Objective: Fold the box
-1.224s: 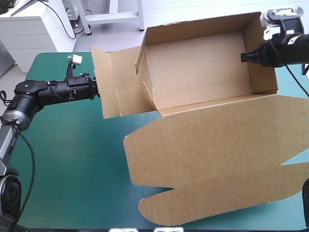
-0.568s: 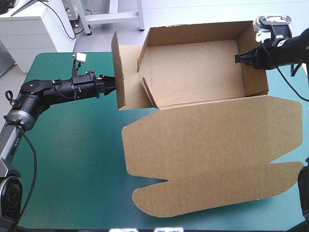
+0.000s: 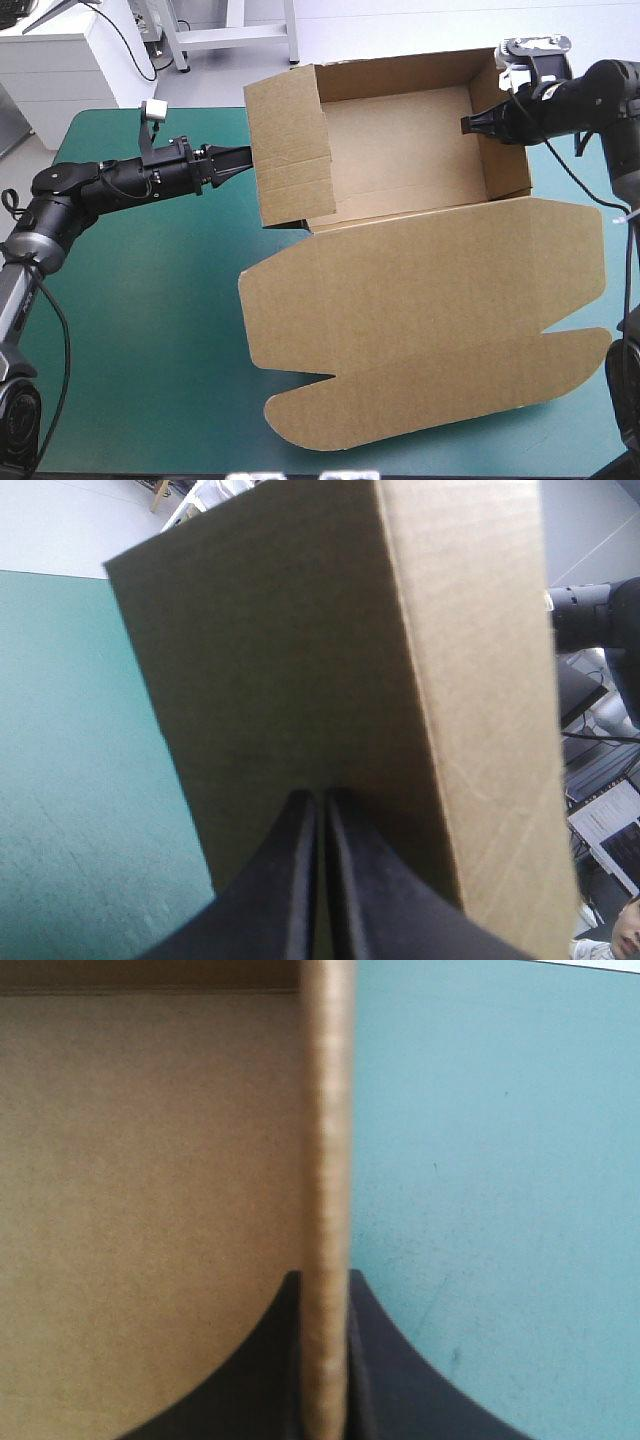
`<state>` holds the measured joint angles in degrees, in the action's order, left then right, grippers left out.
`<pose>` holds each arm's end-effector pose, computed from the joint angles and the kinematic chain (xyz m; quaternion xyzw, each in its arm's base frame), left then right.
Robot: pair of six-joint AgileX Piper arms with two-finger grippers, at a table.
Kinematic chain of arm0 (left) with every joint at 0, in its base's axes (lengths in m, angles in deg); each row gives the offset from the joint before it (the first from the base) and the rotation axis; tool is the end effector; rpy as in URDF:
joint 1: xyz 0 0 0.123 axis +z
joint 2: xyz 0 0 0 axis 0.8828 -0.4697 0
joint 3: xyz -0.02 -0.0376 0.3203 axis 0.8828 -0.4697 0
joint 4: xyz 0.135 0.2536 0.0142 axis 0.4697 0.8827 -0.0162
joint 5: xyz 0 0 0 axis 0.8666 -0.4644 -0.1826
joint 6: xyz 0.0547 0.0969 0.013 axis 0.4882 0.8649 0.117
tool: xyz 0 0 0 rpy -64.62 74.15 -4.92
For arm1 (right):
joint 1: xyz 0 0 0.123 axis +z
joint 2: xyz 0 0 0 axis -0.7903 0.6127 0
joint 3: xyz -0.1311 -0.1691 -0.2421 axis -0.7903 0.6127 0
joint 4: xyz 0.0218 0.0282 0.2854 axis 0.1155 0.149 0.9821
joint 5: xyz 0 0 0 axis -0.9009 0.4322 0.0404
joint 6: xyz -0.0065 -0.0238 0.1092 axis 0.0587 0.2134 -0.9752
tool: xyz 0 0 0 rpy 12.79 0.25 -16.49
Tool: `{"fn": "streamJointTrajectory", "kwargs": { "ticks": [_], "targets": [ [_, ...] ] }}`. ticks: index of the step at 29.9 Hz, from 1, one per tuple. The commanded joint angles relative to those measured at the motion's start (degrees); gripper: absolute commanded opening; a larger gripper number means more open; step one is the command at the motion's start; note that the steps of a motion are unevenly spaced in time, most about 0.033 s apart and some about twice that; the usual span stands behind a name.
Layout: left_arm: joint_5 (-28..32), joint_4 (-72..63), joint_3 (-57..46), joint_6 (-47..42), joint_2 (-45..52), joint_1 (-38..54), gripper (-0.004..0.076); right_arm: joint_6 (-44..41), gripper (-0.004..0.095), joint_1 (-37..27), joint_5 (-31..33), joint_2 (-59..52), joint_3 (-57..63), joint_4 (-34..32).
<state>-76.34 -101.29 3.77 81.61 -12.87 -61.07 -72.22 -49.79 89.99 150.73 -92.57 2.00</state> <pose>0.3578 -0.0987 0.4076 0.1559 0.7080 -0.5671 0.3909 0.4049 0.0427 0.4817 -0.0844 0.9154 0.1054 0.3792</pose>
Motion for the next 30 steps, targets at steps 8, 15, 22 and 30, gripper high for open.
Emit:
{"fn": "streamJointTrajectory", "kwargs": {
  "ticks": [8, 15, 22, 30],
  "targets": [
    [-5.73, -4.45, 1.89, 0.14, 3.07, -0.46, 0.0407, -3.36, -0.0015, 4.9, -6.86, -1.59, -1.4, -2.18],
    [-5.73, -4.31, 1.89, 0.14, 3.17, -0.46, 0.0549, -5.27, -0.0015, 7.79, -7.72, -1.23, -1.4, -6.5],
    [-4.3, -0.69, 3.02, -0.83, 3.17, -0.55, 0.0549, -7.5, -0.0015, 9.83, -9.5, -1.1, -1.4, -8.02],
    [7.36, 22.19, 13.39, -16.89, 3.17, -7.03, 0.0545, -11.22, -0.0015, 12.3, -12.3, -1.1, -1.4, -11.66]
  ]
}}
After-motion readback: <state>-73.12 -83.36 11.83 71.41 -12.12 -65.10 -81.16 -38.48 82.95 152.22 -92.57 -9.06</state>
